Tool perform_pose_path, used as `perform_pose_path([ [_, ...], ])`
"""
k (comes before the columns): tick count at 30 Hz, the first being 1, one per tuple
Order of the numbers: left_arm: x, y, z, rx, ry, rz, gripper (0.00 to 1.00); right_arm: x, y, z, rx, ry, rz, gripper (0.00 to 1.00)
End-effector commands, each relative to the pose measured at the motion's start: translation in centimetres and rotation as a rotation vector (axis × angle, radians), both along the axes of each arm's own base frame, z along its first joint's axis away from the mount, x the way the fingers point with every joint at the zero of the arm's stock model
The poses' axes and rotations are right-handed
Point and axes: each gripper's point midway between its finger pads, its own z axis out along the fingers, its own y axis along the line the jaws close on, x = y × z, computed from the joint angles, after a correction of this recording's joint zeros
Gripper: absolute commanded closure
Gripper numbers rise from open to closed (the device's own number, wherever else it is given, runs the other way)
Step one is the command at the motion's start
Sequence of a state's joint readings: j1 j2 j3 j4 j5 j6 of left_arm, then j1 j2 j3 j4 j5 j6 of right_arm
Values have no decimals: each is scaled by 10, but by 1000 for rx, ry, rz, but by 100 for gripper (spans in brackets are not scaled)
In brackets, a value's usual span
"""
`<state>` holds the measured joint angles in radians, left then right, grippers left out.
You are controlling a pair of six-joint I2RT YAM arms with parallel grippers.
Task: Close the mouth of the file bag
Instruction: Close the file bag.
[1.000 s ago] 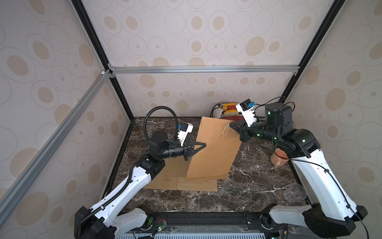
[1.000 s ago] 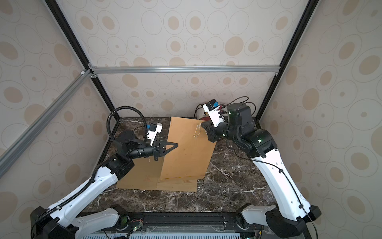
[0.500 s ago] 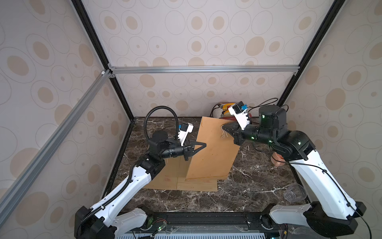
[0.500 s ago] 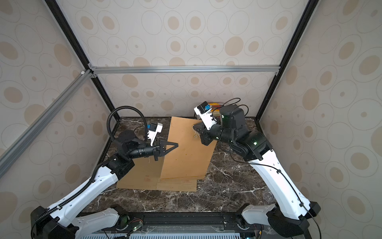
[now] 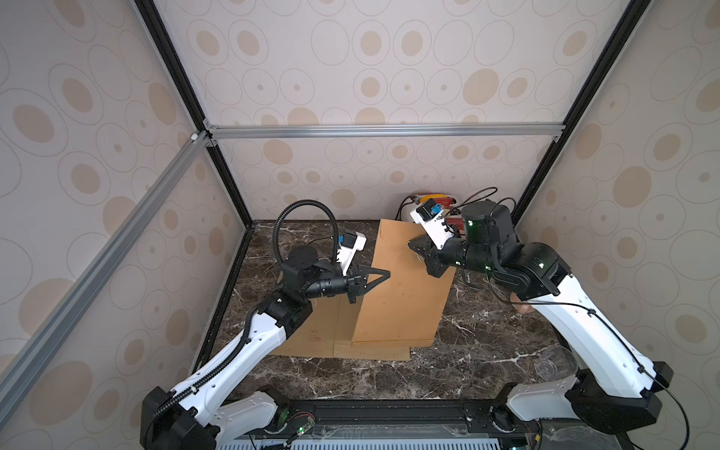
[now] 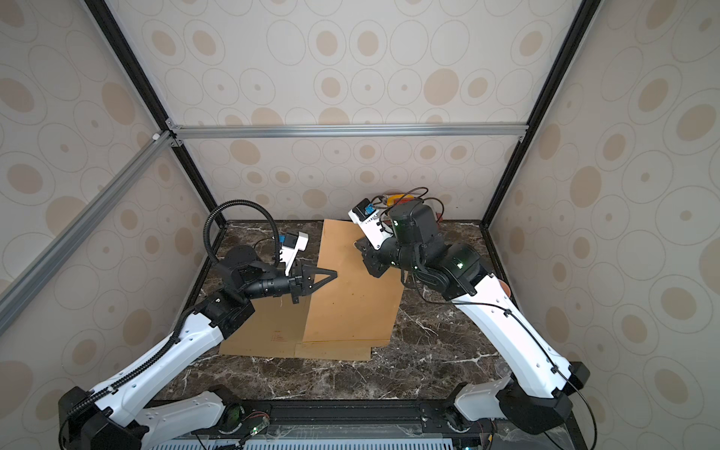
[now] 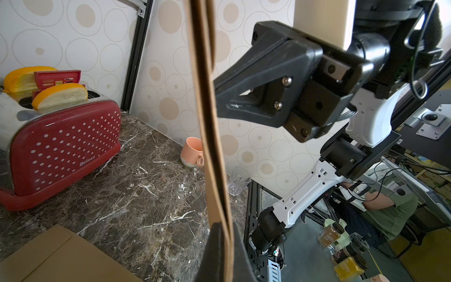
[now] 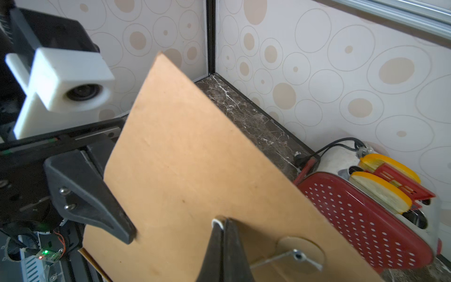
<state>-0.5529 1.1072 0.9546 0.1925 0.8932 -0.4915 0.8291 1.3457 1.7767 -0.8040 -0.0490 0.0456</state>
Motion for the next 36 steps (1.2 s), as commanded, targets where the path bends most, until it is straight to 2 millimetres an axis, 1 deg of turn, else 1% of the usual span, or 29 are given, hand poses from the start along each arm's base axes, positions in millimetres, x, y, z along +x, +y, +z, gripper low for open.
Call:
perform_pose_path([
  [1,-8,-2,26,-29,-82,-29,100,5,-16,11,-31,-57,-69,100],
  [3,-8,-3,24,-28,-80,-31,100,8,-23,14,-48,-92,-97,100],
  [5,-9,-3,25,-28,-81,-36,100,7,-26,18,-49,-121,-96,100],
  [9,-10,-4,26,-29,-82,-44,100,2,-19,23,-37,-125,-45,100],
  [12,-11,-5,25,-28,-80,-48,100,5,-16,24,-44,-128,-40,100],
  [15,-11,-5,24,-26,-79,-49,100,4,-6,24,-20,-114,-4,100],
  [19,-11,-5,24,-23,-76,-51,100,-3,8,21,20,-69,59,100],
  [21,-12,-5,24,-24,-76,-51,100,-8,12,17,39,-43,78,100],
  [23,-12,-5,25,-25,-78,-50,100,-13,13,13,53,-28,91,100],
  [29,-11,-6,24,-25,-72,-51,100,-22,4,10,60,-13,78,100],
  [36,-10,-6,23,-26,-69,-51,100,-32,11,8,47,-3,97,100],
])
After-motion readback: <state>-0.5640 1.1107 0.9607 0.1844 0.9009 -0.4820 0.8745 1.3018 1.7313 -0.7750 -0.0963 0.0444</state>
